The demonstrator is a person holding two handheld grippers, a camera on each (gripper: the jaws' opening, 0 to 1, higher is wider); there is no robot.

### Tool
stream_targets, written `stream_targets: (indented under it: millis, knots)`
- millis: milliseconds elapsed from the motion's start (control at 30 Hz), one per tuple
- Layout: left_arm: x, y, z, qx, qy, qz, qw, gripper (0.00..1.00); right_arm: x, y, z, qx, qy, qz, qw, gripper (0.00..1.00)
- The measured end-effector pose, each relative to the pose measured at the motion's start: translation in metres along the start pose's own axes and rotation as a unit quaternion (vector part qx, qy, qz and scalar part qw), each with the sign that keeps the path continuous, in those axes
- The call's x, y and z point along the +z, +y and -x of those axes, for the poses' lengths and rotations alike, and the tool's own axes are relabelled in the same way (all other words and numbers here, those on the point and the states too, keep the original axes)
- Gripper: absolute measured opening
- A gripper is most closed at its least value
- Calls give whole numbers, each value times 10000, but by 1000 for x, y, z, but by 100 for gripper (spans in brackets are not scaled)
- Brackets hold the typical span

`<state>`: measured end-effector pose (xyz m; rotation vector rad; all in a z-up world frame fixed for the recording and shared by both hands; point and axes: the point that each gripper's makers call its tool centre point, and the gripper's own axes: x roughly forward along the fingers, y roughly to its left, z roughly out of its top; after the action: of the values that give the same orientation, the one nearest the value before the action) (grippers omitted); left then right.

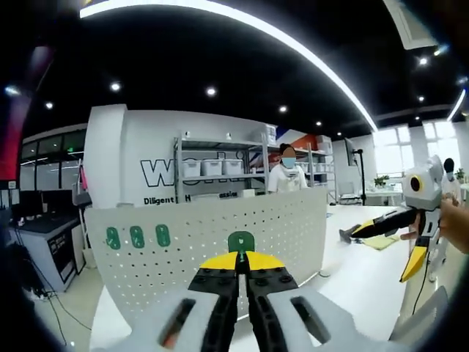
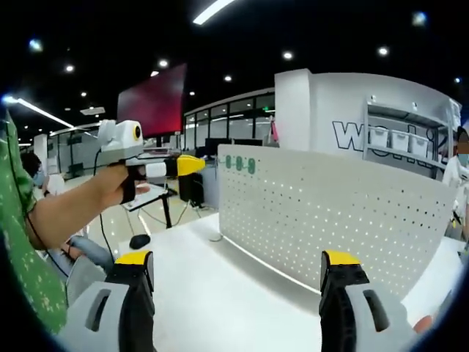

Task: Insert the hook assembly into the mounting plate slot until the hook locks in place.

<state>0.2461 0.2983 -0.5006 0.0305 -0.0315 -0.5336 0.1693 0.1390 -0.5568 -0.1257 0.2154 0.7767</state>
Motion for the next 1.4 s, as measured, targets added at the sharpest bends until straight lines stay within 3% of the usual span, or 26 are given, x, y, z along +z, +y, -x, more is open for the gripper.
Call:
stream_targets:
  millis: [1000, 1400]
  knots:
    - [4, 36, -31, 349, -58, -70, 9994, 2, -1, -14, -10, -87, 57, -62, 9999, 96]
    - [0, 51, -47, 677, -19, -5, 9977, 2, -6, -21, -10, -132, 126, -106, 9998, 96]
